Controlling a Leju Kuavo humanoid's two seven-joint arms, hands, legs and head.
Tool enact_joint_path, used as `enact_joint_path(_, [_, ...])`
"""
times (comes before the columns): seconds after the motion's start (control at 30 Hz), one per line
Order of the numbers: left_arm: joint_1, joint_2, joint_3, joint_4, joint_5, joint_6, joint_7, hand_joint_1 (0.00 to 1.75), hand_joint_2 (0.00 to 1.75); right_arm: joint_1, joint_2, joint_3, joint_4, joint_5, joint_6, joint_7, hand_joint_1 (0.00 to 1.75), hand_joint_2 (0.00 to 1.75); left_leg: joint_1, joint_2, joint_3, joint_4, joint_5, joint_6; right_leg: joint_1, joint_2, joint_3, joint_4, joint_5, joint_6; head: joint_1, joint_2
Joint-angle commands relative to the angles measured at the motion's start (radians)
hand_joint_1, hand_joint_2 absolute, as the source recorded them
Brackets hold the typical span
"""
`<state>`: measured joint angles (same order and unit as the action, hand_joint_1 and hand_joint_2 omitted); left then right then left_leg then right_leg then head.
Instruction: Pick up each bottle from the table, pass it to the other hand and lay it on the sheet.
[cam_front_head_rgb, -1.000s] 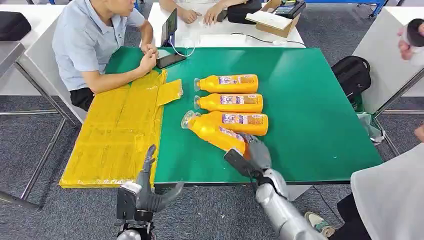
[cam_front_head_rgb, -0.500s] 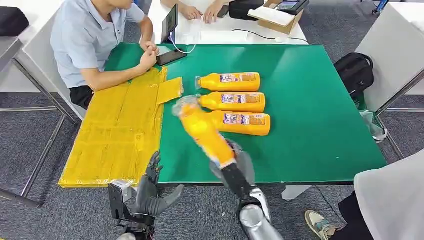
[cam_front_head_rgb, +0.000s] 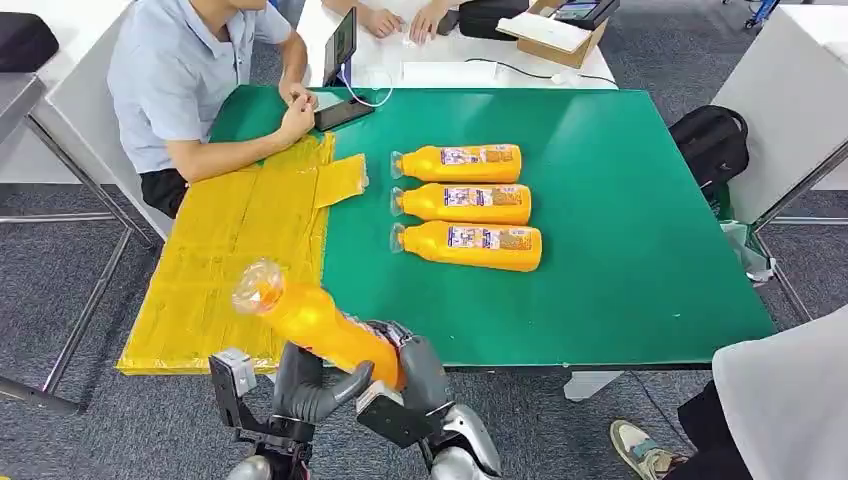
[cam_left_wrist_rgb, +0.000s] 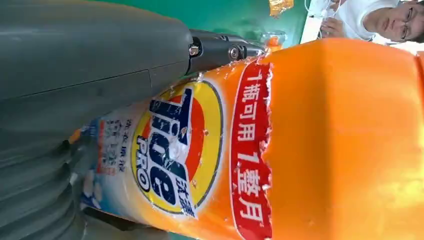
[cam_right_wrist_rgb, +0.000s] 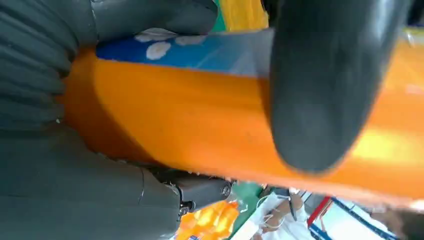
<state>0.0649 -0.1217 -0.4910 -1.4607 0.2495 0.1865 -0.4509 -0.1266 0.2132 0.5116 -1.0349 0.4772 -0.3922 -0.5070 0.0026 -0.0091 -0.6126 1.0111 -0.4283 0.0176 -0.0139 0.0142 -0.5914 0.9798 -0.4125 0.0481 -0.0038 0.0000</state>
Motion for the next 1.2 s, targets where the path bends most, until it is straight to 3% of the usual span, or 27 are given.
enact_joint_path(0.03, [-0.037, -0.006, 0.012, 0.025, 0.092, -0.011, 0.046, 0.0, 1.75, -0.063, -0.002, 0.12, 0.145, 0.016, -0.005, 0.014, 1.71, 1.75, 0.001, 0.001, 0.003, -0.001, -0.001, -0.001, 0.001, 0.0, 0.003, -0.001, -0.001, -0.002, 0.0, 0.0])
enact_joint_path(0.07, [-0.039, -0.007, 0.015, 0.024, 0.106, -0.01, 0.054, 1.06, 1.75, -0.068, 0.0, 0.126, 0.157, 0.019, -0.016, 0.014, 1.48, 1.75, 0.001, 0.001, 0.005, -0.001, -0.001, -0.001, 0.001, -0.001, 0.005, -0.001, -0.001, -0.002, 0.0, 0.0])
enact_joint_path(0.1, [-0.042, -0.007, 0.019, 0.027, 0.115, -0.007, 0.058, 1.75, 1.75, -0.073, 0.002, 0.133, 0.167, 0.018, -0.024, 0.013, 0.58, 1.75, 0.001, 0.0, 0.003, -0.001, -0.001, -0.001, 0.001, -0.001, 0.004, -0.001, -0.001, -0.002, 0.0, 0.0])
enact_joint_path(0.13, [-0.042, -0.007, 0.021, 0.028, 0.118, -0.006, 0.059, 1.75, 1.75, -0.074, 0.002, 0.135, 0.168, 0.018, -0.025, 0.013, 0.58, 1.75, 0.001, 0.0, 0.005, -0.001, -0.001, -0.001, 0.001, -0.002, 0.005, -0.001, -0.002, -0.002, 0.0, 0.0])
enact_joint_path(0.17, [-0.043, -0.009, 0.027, 0.033, 0.131, -0.006, 0.066, 1.75, 1.75, -0.076, 0.001, 0.139, 0.17, 0.022, -0.032, 0.012, 0.0, 1.75, 0.001, 0.0, 0.003, -0.001, -0.001, -0.001, 0.001, -0.001, 0.003, -0.001, -0.001, -0.002, 0.0, 0.0])
enact_joint_path(0.3, [-0.039, -0.006, 0.053, 0.053, 0.31, -0.062, 0.192, 1.75, 1.75, -0.09, -0.009, 0.18, 0.212, 0.252, -0.306, 0.081, 0.0, 1.75, 0.001, 0.001, 0.004, -0.001, -0.001, -0.001, 0.001, -0.001, 0.004, -0.001, -0.001, -0.002, 0.0, 0.0])
enact_joint_path(0.37, [-0.039, -0.002, 0.061, 0.061, 0.324, -0.048, 0.194, 1.75, 1.75, -0.062, 0.007, 0.081, 0.171, 0.41, -0.306, 0.111, 0.0, 1.75, 0.0, 0.0, 0.004, -0.001, -0.001, -0.001, 0.001, -0.001, 0.003, -0.001, -0.001, -0.001, 0.0, 0.0])
enact_joint_path(0.4, [-0.039, -0.003, 0.065, 0.061, 0.319, -0.033, 0.187, 1.75, 1.75, -0.045, 0.018, 0.035, 0.149, 0.487, -0.306, 0.115, 0.0, 0.0, 0.001, 0.0, 0.005, -0.001, -0.001, -0.001, 0.001, -0.001, 0.004, -0.001, -0.001, -0.002, 0.0, 0.0])
enact_joint_path(0.5, [-0.039, -0.005, 0.078, 0.064, 0.317, 0.001, 0.184, 1.75, 1.75, -0.016, 0.056, -0.062, 0.137, 0.61, -0.306, 0.09, 0.0, 0.0, 0.0, -0.001, 0.004, -0.002, -0.001, -0.001, 0.001, -0.003, 0.004, -0.001, -0.002, -0.002, 0.0, 0.0])
enact_joint_path(0.67, [-0.048, -0.006, 0.107, 0.057, 0.265, 0.083, 0.146, 1.75, 1.75, -0.005, 0.078, -0.107, 0.151, 0.64, -0.306, 0.052, 0.0, 0.0, 0.0, -0.001, 0.001, -0.001, 0.0, -0.001, 0.0, -0.002, 0.001, -0.001, -0.001, -0.001, 0.0, 0.0])
enact_joint_path(0.83, [-0.062, -0.023, 0.155, 0.077, 0.023, 0.3, 0.073, 1.75, 1.75, 0.035, 0.096, -0.184, 0.105, 0.668, -0.306, -0.009, 0.0, 0.0, 0.001, -0.002, 0.005, -0.002, -0.001, -0.002, 0.002, -0.004, 0.005, -0.002, -0.002, -0.002, 0.0, 0.0])
enact_joint_path(0.93, [-0.071, 0.004, 0.175, 0.08, -0.135, 0.39, 0.041, 1.75, 1.75, 0.049, 0.098, -0.187, 0.094, 0.655, -0.306, -0.035, 0.0, 0.0, 0.001, -0.002, 0.003, -0.001, -0.001, -0.001, 0.001, -0.004, 0.003, -0.001, -0.002, -0.002, 0.0, 0.0])
enact_joint_path(1.2, [-0.078, -0.019, 0.331, 0.042, -0.541, 0.457, 0.061, 1.75, 1.75, 0.075, 0.056, -0.096, 0.023, 0.557, -0.306, -0.014, 0.0, 0.0, 0.001, 0.0, 0.003, -0.001, -0.002, -0.001, 0.001, -0.002, 0.003, -0.001, -0.002, -0.002, 0.0, 0.0])
